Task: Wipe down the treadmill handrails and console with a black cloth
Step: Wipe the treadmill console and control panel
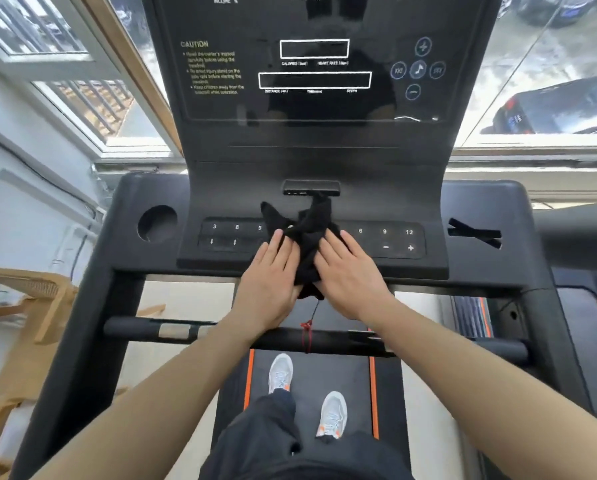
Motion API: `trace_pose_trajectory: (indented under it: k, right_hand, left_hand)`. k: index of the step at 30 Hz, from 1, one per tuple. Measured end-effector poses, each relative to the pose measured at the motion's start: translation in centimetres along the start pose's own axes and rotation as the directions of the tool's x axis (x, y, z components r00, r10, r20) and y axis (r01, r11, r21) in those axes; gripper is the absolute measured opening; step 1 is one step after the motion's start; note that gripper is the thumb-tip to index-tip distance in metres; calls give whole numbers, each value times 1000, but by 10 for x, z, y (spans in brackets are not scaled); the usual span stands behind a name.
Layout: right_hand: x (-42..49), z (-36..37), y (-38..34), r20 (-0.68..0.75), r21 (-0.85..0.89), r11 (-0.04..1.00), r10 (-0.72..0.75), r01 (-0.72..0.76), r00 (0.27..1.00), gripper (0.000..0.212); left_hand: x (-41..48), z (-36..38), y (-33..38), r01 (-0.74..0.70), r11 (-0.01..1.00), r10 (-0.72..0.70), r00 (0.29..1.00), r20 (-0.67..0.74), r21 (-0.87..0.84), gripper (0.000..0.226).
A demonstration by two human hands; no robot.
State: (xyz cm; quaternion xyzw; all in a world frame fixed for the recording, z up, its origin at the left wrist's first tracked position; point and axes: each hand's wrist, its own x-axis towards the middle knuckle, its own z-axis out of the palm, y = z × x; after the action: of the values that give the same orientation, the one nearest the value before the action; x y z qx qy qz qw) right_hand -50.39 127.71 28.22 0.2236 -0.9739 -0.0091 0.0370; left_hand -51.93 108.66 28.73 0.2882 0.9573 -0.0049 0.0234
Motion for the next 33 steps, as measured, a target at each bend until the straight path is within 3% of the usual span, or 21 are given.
trace_pose_trajectory:
  k: [7,14,17,21,26,33]
  right_hand:
    - [-88,-4,93,130,-111,981,176,-162,976,59]
    - [-131,-7,128,127,-124,940,332,-317,935,66]
    - [-115,-11,112,84,-105,956,283,-273,956,60]
    - [-47,-15,72,66,-67,995,77,-72,995,56]
    - [52,-13,-5,110,-20,983,-179,182,978,61]
    - [148,-7,-110,155,18,979,-202,201,967,72]
  left_hand:
    - [61,0,102,-201,979,201,980,-11,23,78]
    - [88,-2,151,-277,961,276,961,-29,-1,72]
    - [78,-3,125,-253,967,254,966,-57,15,64]
    - [51,-1,56,-118,993,119,988,-99,16,61]
    - [-8,8,-50,35,993,-25,996,-91,112,61]
    - [-57,5,-155,243,961,-236,970,-64,135,60]
